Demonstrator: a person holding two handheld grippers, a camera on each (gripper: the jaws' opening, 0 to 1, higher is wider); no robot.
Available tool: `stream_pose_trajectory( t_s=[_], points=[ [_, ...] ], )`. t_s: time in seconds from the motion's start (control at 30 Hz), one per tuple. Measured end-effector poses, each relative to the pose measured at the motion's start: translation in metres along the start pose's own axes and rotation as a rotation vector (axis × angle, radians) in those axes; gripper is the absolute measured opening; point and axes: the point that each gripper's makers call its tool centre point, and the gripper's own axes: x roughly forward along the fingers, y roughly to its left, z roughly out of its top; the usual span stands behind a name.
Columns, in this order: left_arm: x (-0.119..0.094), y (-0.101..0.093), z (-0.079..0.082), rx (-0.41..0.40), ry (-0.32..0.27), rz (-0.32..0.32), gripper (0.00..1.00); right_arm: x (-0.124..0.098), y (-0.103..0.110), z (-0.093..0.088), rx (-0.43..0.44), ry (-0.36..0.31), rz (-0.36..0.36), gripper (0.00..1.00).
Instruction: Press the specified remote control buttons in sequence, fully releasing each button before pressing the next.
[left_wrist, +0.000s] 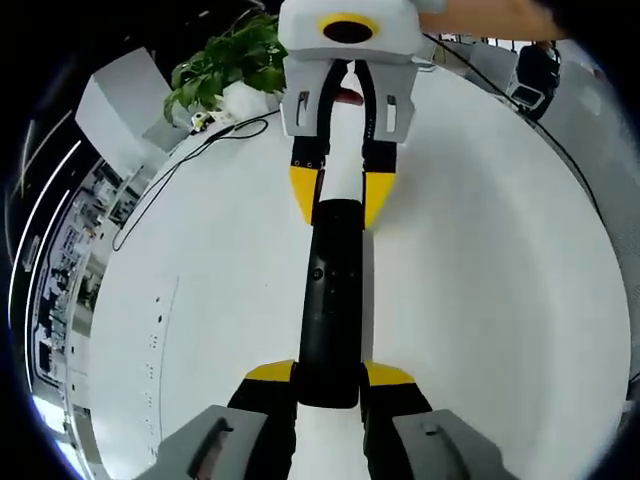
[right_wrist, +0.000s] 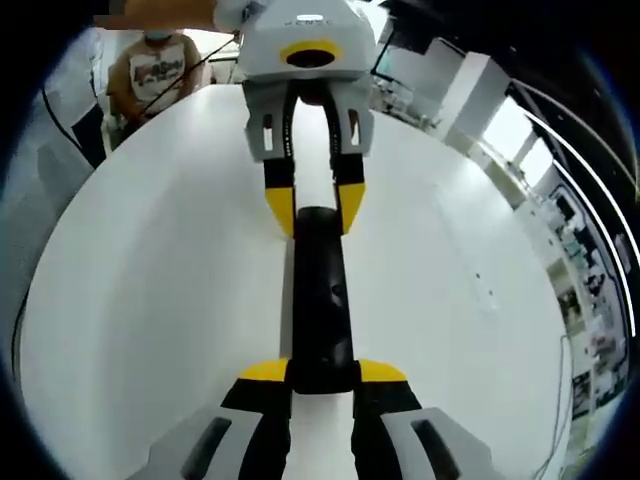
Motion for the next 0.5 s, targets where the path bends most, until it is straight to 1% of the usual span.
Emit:
stream_pose_trajectory(
  t_s=[0.27, 0.5],
  points=[
    [0.0027, 0.0017, -0.0005, -0.011, 0.007, -0.011, 0.23, 0.003, -0.0006, -0.0037, 0.004, -0.002, 0.017, 0.2],
    [0.0035, 0.003, -0.0007, -0.039, 0.007, -0.034, 0.23, 0.0016, 0.0008, -0.0031, 0.012, -0.009, 0.049, 0.2]
  ],
)
